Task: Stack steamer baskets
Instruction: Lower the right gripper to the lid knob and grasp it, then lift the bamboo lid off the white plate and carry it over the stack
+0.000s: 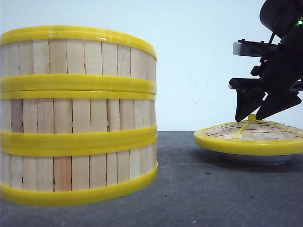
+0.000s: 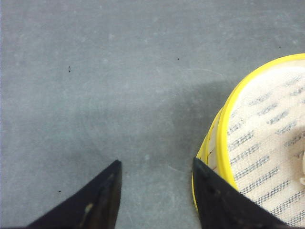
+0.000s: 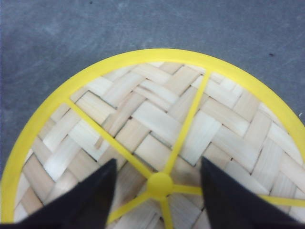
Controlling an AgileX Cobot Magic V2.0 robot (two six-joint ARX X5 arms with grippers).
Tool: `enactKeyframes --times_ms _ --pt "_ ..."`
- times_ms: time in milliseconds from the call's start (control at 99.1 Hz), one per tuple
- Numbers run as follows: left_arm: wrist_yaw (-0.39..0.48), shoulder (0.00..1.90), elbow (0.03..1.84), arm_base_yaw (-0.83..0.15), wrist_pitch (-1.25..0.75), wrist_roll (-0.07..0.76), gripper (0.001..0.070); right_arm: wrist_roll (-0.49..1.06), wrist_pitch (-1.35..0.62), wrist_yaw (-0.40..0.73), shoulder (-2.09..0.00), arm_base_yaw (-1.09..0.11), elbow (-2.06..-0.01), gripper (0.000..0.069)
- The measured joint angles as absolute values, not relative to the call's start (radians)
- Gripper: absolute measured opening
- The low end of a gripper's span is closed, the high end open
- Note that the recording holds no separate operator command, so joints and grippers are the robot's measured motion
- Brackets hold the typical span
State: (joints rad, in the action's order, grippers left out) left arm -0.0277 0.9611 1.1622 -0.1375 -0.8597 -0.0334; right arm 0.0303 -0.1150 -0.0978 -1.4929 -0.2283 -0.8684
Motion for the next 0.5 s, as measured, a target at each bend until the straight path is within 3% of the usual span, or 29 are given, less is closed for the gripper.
enactKeyframes --times_ms 232,505 --pt "-0.028 0.961 1.162 -0.138 -0.860 -0.033 0.0277 0.030 -0.114 -0.103 -1.493 -0.229 -0.869 0.0072" --pt "-0.028 0.961 1.162 -0.138 -0.859 -0.034 0.0277 0.030 -0.165 -0.102 -1.486 -0.229 -0.896 0.0063"
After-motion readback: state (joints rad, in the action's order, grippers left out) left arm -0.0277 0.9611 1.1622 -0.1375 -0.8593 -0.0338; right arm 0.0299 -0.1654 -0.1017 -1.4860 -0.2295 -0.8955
